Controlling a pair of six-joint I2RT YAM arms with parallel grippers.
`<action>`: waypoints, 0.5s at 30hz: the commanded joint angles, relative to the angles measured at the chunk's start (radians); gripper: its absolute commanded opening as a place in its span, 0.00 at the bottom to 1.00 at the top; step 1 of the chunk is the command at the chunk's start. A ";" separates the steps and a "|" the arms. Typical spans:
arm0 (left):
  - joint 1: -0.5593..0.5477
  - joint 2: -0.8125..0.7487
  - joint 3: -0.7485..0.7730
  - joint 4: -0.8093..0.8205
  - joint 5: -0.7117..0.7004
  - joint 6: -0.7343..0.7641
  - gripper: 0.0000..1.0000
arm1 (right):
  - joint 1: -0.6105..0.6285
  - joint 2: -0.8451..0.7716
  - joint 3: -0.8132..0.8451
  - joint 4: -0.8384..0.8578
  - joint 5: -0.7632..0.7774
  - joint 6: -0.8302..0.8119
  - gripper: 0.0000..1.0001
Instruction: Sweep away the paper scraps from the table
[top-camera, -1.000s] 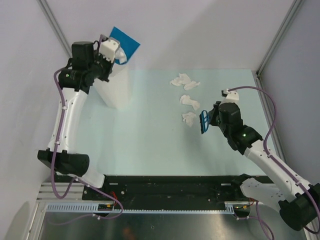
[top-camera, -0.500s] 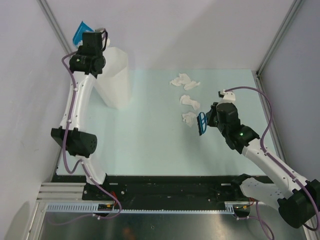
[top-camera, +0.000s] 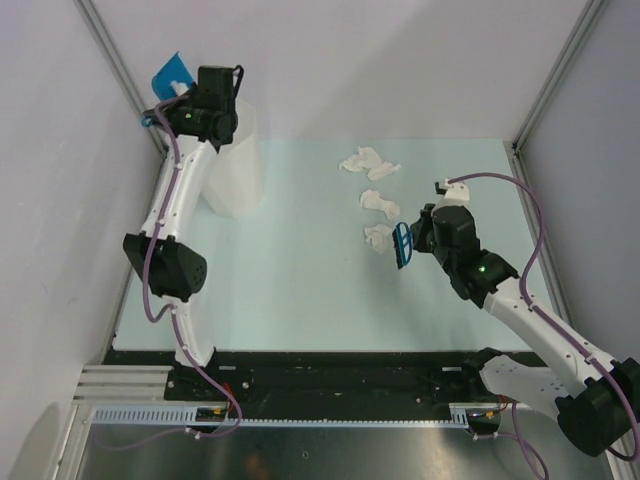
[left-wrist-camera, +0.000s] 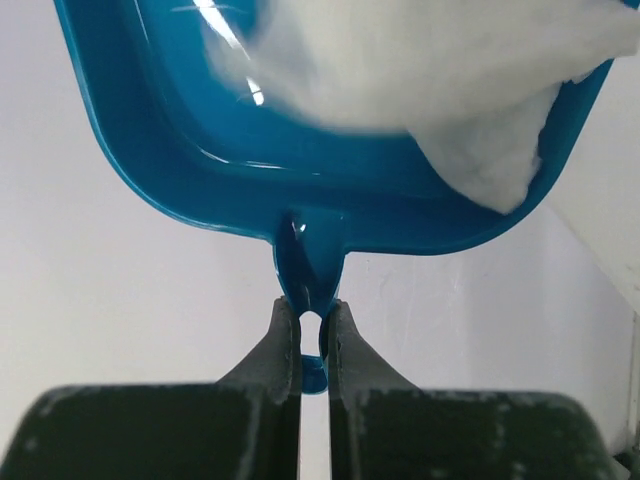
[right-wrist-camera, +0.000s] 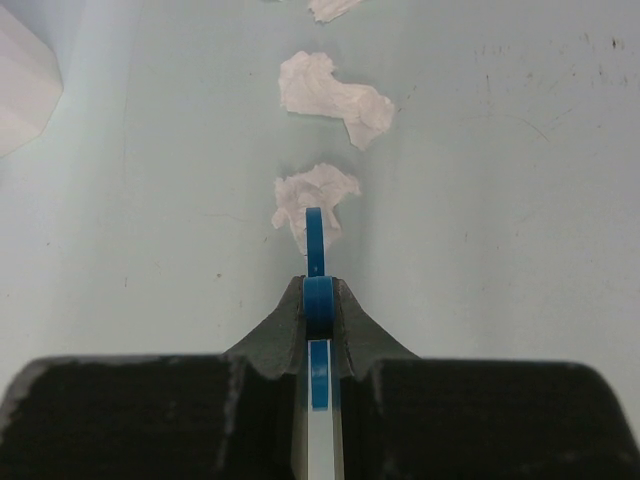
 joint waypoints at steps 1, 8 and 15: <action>-0.020 -0.028 -0.047 0.098 -0.101 0.105 0.00 | 0.008 -0.018 -0.005 0.039 0.026 -0.027 0.00; -0.050 -0.048 -0.086 0.150 -0.121 0.178 0.00 | 0.010 -0.026 -0.019 0.056 0.039 -0.048 0.00; -0.049 -0.060 -0.084 0.180 -0.108 0.182 0.00 | 0.008 0.016 -0.022 0.094 0.055 -0.126 0.00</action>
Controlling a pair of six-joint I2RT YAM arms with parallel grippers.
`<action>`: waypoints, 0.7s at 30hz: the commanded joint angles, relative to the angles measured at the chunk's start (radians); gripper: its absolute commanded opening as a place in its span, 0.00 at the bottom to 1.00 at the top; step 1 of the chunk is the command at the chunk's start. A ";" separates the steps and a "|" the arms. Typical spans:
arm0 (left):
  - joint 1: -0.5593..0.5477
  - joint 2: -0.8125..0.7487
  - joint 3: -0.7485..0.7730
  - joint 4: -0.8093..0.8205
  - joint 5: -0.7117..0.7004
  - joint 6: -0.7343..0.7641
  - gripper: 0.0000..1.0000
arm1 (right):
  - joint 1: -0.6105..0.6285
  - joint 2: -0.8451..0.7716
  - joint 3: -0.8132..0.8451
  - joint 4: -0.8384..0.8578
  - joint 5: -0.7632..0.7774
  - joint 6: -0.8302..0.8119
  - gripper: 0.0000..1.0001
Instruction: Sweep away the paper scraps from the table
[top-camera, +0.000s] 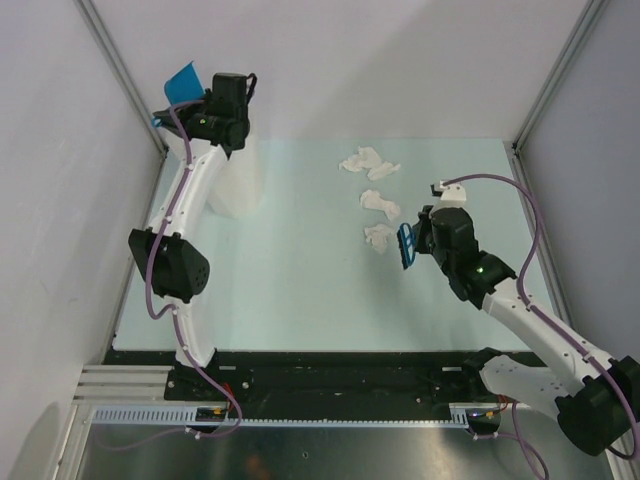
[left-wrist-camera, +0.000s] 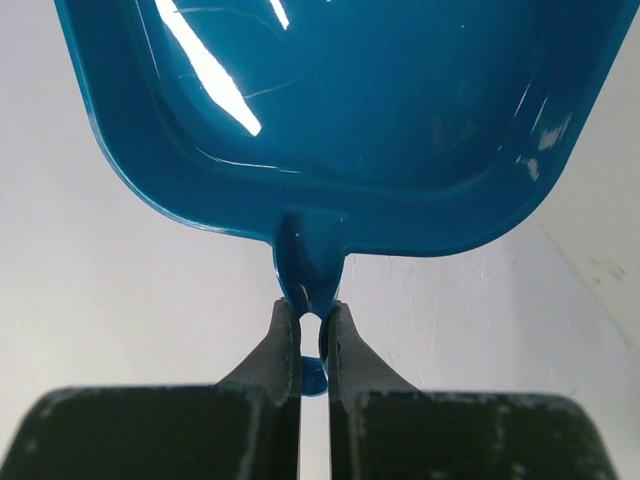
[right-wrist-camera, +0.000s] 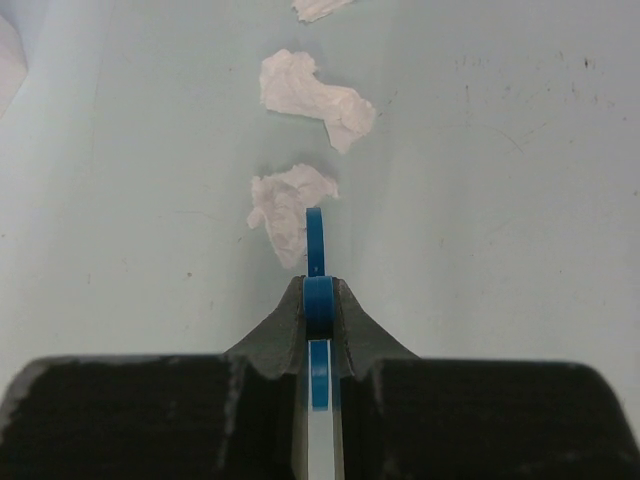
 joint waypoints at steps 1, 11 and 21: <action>-0.001 -0.060 0.026 0.066 -0.019 0.025 0.00 | 0.003 0.022 0.001 0.078 0.038 -0.077 0.00; -0.034 -0.317 -0.126 0.075 0.341 -0.146 0.00 | -0.106 0.163 0.005 0.362 -0.083 -0.333 0.00; -0.033 -0.690 -0.529 0.081 0.733 -0.507 0.00 | 0.015 0.445 0.031 0.512 -0.102 -0.553 0.00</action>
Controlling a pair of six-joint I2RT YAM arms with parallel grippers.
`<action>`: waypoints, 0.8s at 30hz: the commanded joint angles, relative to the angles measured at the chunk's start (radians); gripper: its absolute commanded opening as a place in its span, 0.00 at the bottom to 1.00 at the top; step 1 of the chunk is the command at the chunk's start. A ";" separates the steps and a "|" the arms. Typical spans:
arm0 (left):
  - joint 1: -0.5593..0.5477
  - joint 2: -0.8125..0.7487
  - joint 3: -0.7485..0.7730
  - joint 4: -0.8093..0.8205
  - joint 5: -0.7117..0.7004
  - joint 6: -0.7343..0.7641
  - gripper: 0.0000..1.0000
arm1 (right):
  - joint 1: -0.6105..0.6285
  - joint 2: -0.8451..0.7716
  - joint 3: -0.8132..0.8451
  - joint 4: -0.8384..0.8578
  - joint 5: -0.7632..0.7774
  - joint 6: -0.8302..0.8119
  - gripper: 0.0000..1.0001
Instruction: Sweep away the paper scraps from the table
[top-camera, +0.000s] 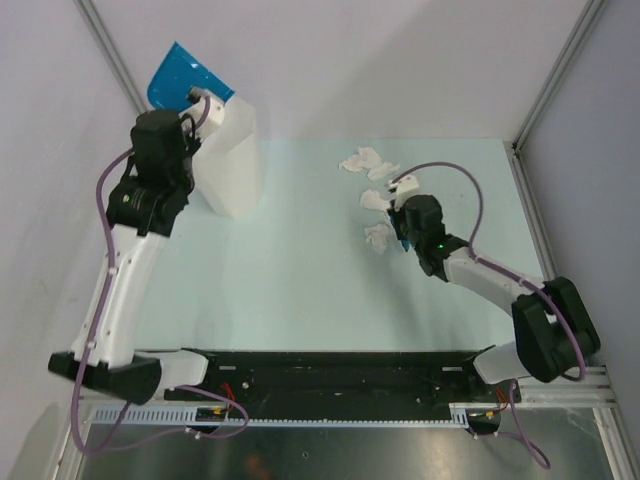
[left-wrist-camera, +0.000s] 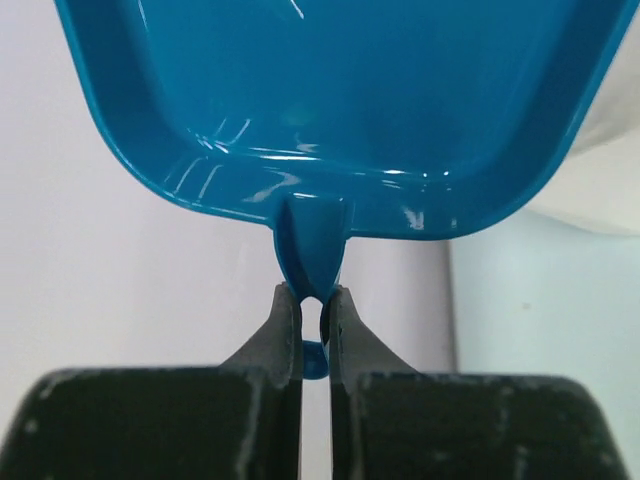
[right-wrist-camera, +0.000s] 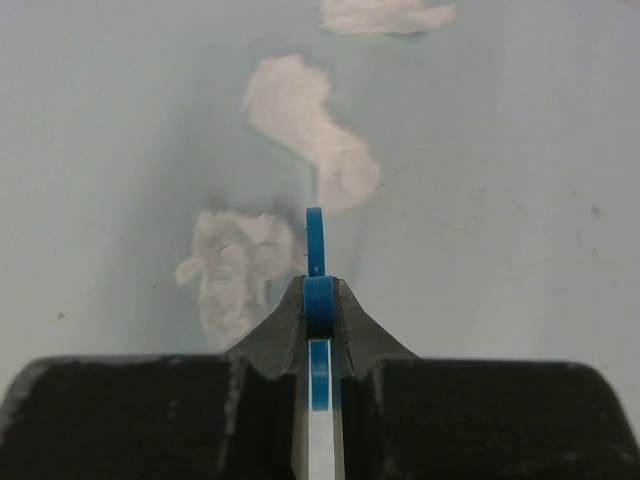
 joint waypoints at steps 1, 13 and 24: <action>-0.005 -0.090 -0.146 0.003 0.214 -0.173 0.00 | 0.141 0.073 0.031 0.092 0.034 -0.164 0.00; -0.048 -0.196 -0.654 -0.057 0.527 -0.254 0.00 | 0.336 0.025 0.031 -0.041 -0.051 -0.149 0.00; -0.263 0.027 -0.883 -0.089 0.570 -0.248 0.00 | 0.148 -0.083 0.031 -0.106 0.105 0.239 0.00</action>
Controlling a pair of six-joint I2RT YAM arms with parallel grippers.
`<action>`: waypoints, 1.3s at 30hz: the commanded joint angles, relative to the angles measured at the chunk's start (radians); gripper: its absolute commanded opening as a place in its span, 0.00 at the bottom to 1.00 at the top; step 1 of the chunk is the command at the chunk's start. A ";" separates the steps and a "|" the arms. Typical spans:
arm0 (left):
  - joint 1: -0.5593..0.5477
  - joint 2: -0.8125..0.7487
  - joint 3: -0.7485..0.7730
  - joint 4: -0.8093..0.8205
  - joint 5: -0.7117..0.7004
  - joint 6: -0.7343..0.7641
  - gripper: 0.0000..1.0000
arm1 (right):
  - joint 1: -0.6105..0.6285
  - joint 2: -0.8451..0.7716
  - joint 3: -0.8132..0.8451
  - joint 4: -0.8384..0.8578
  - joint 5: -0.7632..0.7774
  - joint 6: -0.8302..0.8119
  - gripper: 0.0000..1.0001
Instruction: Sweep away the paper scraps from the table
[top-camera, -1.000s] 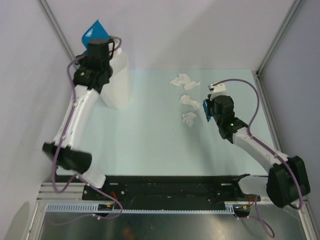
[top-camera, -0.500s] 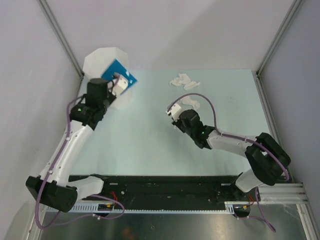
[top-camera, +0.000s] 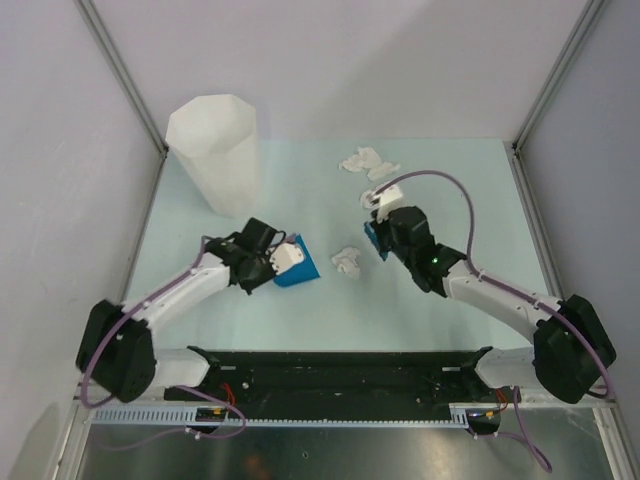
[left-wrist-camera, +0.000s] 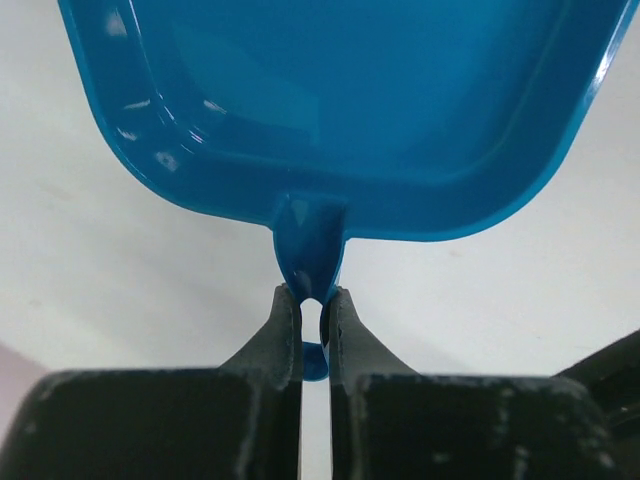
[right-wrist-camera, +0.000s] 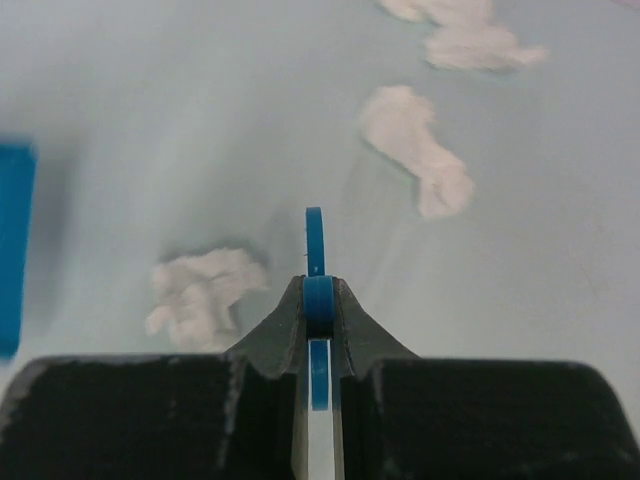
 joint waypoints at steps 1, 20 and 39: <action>-0.034 0.113 -0.008 -0.008 0.059 -0.029 0.00 | -0.104 0.016 0.025 -0.014 0.123 0.236 0.00; -0.108 0.395 0.140 -0.042 0.064 -0.001 0.00 | 0.076 0.269 0.109 0.055 -0.098 0.590 0.00; -0.063 0.271 0.219 -0.042 0.360 -0.079 0.00 | 0.076 -0.122 0.121 -0.065 0.316 0.367 0.00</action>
